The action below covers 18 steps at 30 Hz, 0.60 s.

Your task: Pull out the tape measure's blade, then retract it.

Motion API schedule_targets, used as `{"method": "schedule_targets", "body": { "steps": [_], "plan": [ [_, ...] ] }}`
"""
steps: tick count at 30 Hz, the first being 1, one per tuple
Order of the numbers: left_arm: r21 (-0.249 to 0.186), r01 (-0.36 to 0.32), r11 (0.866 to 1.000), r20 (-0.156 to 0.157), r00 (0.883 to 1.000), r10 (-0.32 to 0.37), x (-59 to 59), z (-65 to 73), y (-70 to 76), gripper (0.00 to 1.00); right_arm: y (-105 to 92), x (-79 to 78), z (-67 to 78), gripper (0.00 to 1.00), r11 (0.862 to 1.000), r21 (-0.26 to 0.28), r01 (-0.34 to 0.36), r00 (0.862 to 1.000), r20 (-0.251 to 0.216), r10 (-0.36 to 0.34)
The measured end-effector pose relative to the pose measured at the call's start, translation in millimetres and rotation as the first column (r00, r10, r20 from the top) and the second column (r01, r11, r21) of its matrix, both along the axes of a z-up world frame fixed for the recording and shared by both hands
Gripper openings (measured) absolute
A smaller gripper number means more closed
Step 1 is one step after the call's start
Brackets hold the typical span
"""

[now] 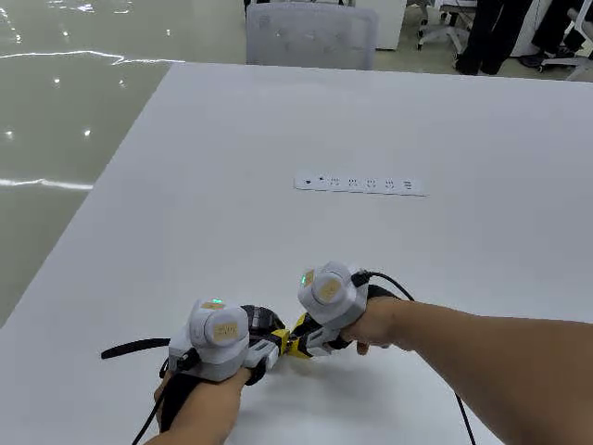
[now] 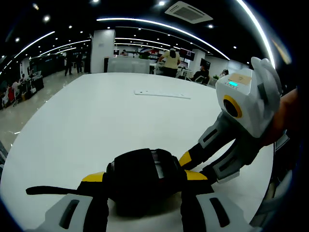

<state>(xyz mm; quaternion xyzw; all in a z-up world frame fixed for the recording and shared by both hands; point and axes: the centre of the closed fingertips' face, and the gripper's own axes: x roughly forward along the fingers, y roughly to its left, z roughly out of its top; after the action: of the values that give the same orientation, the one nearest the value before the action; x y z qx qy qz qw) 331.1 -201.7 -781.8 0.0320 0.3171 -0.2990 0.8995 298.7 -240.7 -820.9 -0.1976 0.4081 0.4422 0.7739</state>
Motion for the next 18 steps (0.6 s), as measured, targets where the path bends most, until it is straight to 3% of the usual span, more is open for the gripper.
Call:
{"method": "schedule_targets", "body": {
  "steps": [18],
  "plan": [
    [-0.003, 0.006, 1.0, -0.003, 1.0, -0.006, 0.4, -1.0, 0.3, 0.57, 2.8, 1.5, -1.0, 0.14, 0.999, -0.014, -0.038, 0.999, 0.018, 0.038]
  ]
}}
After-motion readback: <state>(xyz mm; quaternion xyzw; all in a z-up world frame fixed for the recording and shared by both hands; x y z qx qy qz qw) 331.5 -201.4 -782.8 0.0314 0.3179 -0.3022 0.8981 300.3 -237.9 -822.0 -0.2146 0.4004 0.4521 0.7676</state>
